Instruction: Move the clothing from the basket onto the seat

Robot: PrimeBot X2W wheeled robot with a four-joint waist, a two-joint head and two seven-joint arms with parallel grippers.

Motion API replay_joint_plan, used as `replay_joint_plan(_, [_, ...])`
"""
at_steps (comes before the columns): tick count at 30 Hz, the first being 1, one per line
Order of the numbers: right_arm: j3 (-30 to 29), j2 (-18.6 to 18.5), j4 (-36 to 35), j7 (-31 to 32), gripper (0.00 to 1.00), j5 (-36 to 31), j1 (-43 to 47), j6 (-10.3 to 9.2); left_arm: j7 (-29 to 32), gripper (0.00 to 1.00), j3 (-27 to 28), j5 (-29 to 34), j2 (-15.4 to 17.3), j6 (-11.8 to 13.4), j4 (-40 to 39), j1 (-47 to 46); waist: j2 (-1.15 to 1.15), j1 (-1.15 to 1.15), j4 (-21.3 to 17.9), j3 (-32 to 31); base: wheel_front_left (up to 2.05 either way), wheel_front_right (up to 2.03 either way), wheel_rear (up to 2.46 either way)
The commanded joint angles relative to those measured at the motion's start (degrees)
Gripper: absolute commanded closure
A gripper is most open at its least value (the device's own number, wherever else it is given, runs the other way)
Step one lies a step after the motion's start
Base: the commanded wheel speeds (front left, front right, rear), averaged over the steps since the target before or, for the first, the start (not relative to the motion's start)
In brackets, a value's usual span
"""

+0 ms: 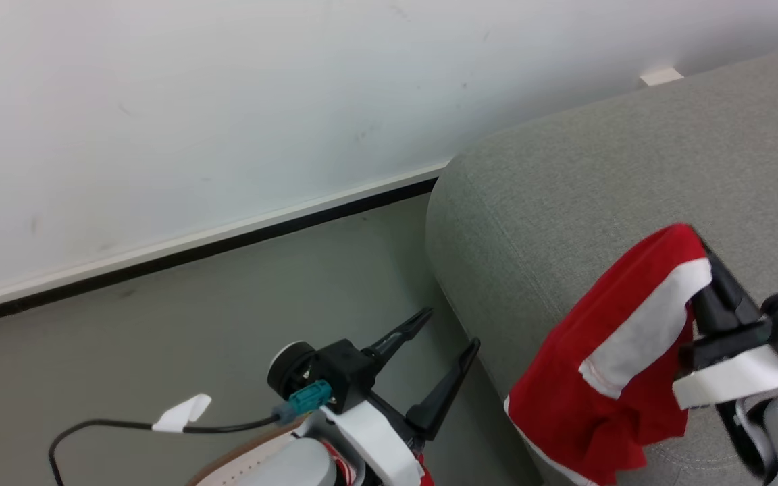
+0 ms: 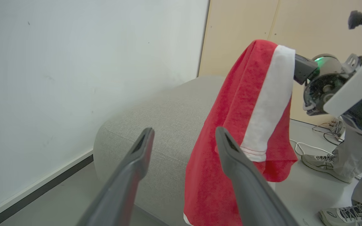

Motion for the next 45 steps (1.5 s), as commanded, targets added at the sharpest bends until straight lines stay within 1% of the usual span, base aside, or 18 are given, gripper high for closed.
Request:
replay_joint_plan(1, [0.4,-1.6,0.7,0.6,1.00,1.4,-2.9,-0.12,-0.1,0.00,0.1,0.8,0.3,-0.1,-0.2,0.5,0.00,0.00,1.1,1.3,0.00,0.00,0.00])
replay_joint_plan(3, [1.6,-5.2,1.9,2.1,1.00,1.7,-6.5,-0.12,-0.1,0.00,0.1,1.0,1.1,-0.2,-0.6,0.0,0.00,0.00,2.3,3.1,0.00,0.00,0.00])
replay_joint_plan(6, [2.7,-9.2,3.4,3.8,1.00,3.4,-12.4,-0.12,0.3,0.00,0.3,1.6,2.4,-0.3,-1.5,-1.0,0.00,0.00,4.2,6.1,0.00,0.00,0.00])
replay_joint_plan(11, [1.8,-14.3,7.1,6.0,1.00,6.2,-20.9,-0.12,1.3,0.00,1.0,1.7,4.8,-0.4,-3.2,-1.9,0.00,0.00,6.4,10.6,0.00,0.00,0.00])
replay_joint_plan(16, [-0.4,-18.4,13.3,6.8,1.00,7.8,-29.1,-0.12,2.3,0.00,1.5,2.2,7.1,-0.5,-5.4,-3.5,0.00,0.00,8.4,15.5,0.00,0.00,0.00])
replay_joint_plan(18, [-1.5,-19.3,15.3,7.2,1.00,7.5,-32.1,-0.12,2.8,0.00,1.8,2.5,7.9,-0.3,-6.4,-4.1,0.00,0.00,9.1,17.5,0.00,0.00,0.00])
replay_joint_plan(21, [-4.8,-21.0,18.1,6.7,1.00,6.1,-36.8,-0.12,3.7,0.00,2.3,2.7,9.1,-0.3,-7.8,-5.2,0.00,0.00,10.1,20.6,0.00,0.00,0.00])
replay_joint_plan(23, [-6.8,-21.0,20.1,6.7,1.00,4.6,-39.1,-0.12,4.2,0.00,2.6,2.9,9.8,-0.2,-8.7,-5.8,0.00,0.00,10.6,22.4,0.00,0.00,0.00])
replay_joint_plan(26, [-8.2,-20.8,22.9,7.7,1.00,1.8,-41.7,-0.12,4.8,0.00,3.1,3.0,11.2,0.0,-9.7,-6.4,0.00,0.00,11.2,25.1,0.00,0.00,0.00])
replay_joint_plan(30, [-7.2,-19.3,26.4,9.9,1.00,-0.6,-42.2,-0.12,5.2,0.00,3.4,3.1,12.2,0.0,-10.6,-7.0,0.00,0.00,11.4,27.1,0.00,0.00,0.00])
replay_joint_plan(32, [-6.6,-17.5,30.5,12.8,1.00,-2.0,-41.3,-0.12,5.3,0.00,3.7,3.1,12.9,0.1,-11.2,-7.4,0.00,0.00,11.5,28.4,0.00,0.00,0.00])
replay_joint_plan(35, [-6.8,-15.3,35.5,16.3,1.00,-1.2,-39.7,-0.12,5.4,0.00,3.8,3.0,13.2,0.1,-11.5,-7.6,0.00,0.00,11.6,29.0,0.00,0.00,0.00])
replay_joint_plan(38, [-6.5,-14.4,39.2,18.5,1.00,-1.0,-38.7,-0.12,5.4,0.00,3.9,2.7,13.4,0.0,-11.3,-7.7,0.00,0.00,11.7,29.2,0.00,0.00,0.00])
replay_joint_plan(42, [-6.1,-13.6,41.8,18.1,1.00,-0.3,-37.9,-0.12,5.0,0.00,4.1,2.3,13.7,0.2,-11.0,-7.7,0.00,0.00,11.7,29.0,0.00,0.00,0.00])
replay_joint_plan(43, [-6.1,-13.2,42.2,18.1,0.93,-0.1,-38.1,-0.12,4.9,0.00,4.1,2.2,13.7,0.3,-10.9,-7.5,0.00,0.00,11.6,28.8,0.00,0.00,0.00])
replay_joint_plan(45, [-5.4,-12.8,43.0,18.1,0.67,-0.1,-38.4,-0.12,4.7,0.00,4.1,2.0,13.7,0.4,-10.5,-7.1,0.00,0.00,11.3,28.2,0.00,0.00,0.00])
